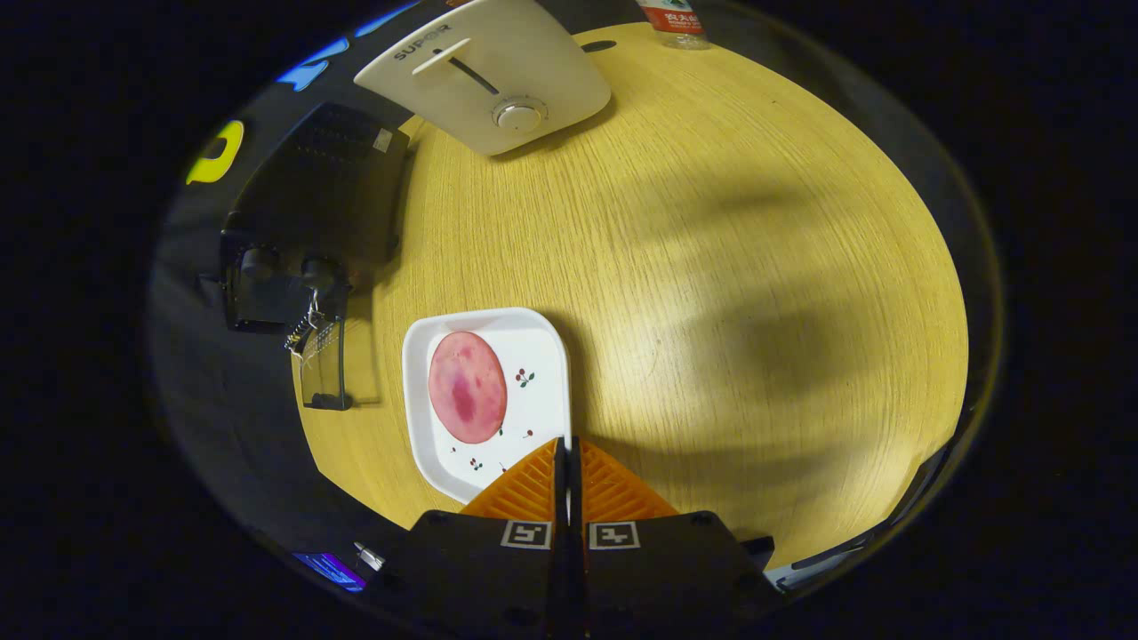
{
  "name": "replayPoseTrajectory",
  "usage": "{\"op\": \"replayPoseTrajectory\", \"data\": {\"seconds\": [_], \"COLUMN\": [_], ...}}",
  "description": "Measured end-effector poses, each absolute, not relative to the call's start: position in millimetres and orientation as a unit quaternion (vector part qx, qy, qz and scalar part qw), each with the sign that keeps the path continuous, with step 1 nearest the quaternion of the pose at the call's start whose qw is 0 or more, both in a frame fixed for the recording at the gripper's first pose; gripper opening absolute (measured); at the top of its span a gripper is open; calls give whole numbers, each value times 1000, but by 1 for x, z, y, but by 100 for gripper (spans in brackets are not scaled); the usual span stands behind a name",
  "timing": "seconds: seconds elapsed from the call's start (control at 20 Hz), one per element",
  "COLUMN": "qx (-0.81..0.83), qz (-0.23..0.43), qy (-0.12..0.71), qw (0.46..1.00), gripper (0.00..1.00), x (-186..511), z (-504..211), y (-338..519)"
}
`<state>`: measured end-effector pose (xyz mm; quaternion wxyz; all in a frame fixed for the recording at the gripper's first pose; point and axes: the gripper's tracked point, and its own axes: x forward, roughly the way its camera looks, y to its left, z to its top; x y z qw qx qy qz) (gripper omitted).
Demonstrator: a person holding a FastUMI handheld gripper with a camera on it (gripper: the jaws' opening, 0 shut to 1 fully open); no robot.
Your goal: Open the toaster oven, put the food inside, and close the toaster oven door.
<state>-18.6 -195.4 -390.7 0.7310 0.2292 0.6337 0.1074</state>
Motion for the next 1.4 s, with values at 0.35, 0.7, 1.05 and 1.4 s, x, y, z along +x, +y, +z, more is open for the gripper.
{"op": "replayPoseTrajectory", "data": {"seconds": [0.35, 0.7, 1.05, 1.4], "qx": [263, 338, 414, 448], "qz": [80, 53, 50, 83], "qy": [580, 538, 495, 474], "qw": [767, 771, 763, 754], "gripper": [2, 1, 1, 1], "x": [-32, -76, -118, -129], "z": [-357, -327, -291, -250], "y": [-193, -163, -110, -31]}}
